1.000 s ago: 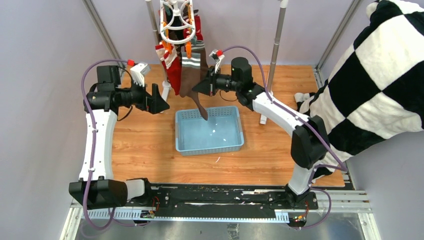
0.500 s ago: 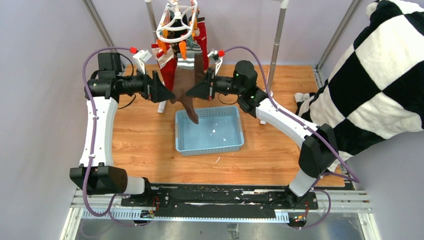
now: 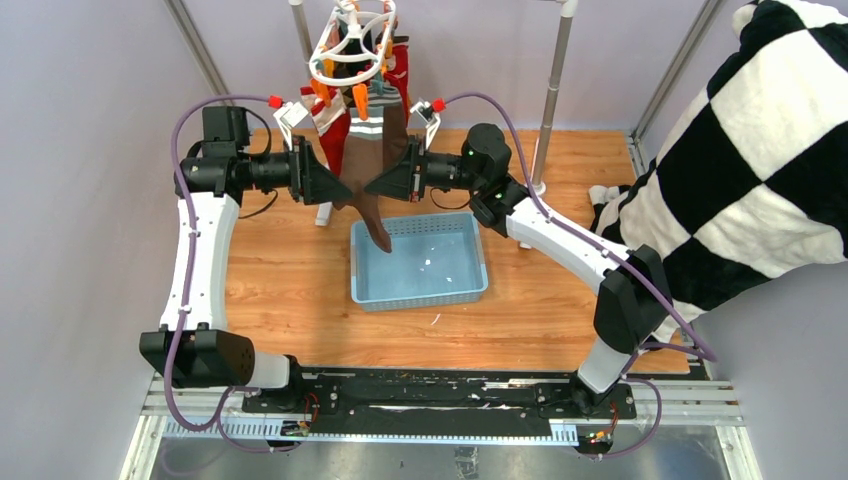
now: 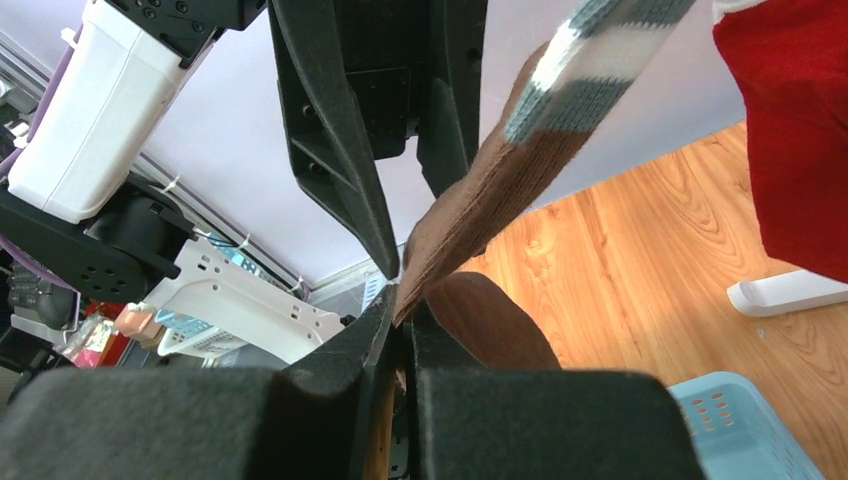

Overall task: Remove the socks clipped to the hanger
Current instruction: Remove the sock from the hanger, then place the sock in the bin.

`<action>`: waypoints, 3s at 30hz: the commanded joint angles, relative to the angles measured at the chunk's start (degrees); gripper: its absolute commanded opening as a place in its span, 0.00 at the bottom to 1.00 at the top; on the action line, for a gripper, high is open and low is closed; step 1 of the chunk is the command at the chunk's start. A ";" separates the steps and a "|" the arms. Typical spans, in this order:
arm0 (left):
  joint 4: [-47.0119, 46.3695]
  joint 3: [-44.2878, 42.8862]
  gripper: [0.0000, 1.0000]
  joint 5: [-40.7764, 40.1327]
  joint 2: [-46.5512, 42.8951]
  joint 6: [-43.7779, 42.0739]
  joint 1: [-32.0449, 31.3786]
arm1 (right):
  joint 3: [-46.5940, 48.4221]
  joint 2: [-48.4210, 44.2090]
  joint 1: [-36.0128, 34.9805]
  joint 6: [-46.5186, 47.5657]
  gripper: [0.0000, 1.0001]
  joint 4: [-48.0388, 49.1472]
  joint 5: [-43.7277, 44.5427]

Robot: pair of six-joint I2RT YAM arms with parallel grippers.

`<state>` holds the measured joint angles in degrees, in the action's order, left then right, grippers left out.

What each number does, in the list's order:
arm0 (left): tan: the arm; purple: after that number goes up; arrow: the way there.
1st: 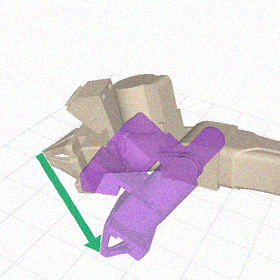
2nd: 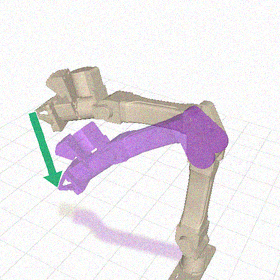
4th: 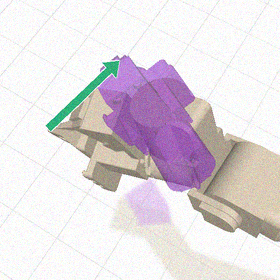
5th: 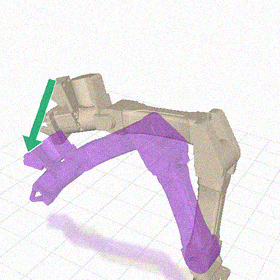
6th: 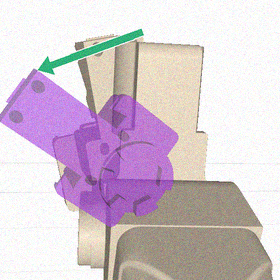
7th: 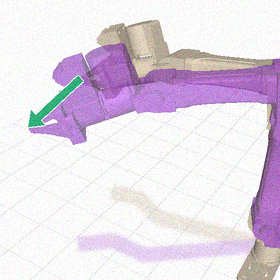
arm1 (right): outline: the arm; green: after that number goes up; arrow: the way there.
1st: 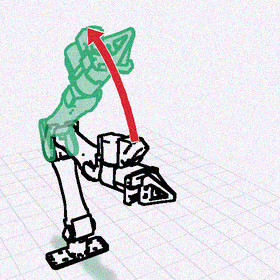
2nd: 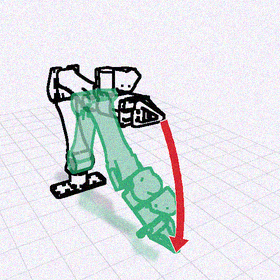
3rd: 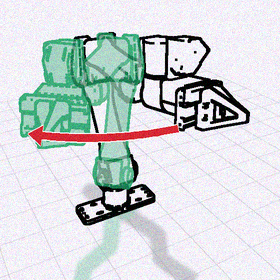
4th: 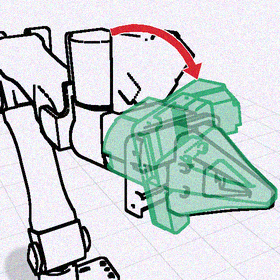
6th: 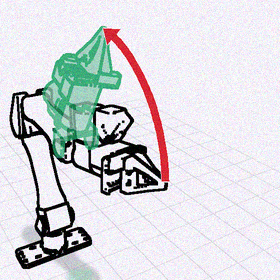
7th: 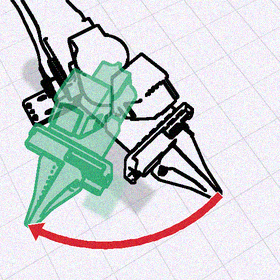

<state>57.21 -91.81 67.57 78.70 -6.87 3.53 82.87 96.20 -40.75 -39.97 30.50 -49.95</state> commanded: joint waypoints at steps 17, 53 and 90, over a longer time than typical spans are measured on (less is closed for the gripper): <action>0.58 2.76 0.00 1.30 -2.76 1.08 -0.63 | 19.72 9.15 1.10 0.52 0.69 -12.34 13.01; 0.53 2.44 0.00 -7.92 -0.81 2.08 -1.77 | 49.35 26.48 2.25 -1.21 0.48 -17.27 24.60; 0.45 5.33 0.00 -9.74 -6.46 -0.52 -1.86 | -6.31 -1.81 0.46 9.64 0.88 7.21 -0.34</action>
<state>57.25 -86.39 57.58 72.79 -7.51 2.09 76.64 94.54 -38.76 -33.69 33.56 -45.50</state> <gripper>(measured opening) 0.033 0.881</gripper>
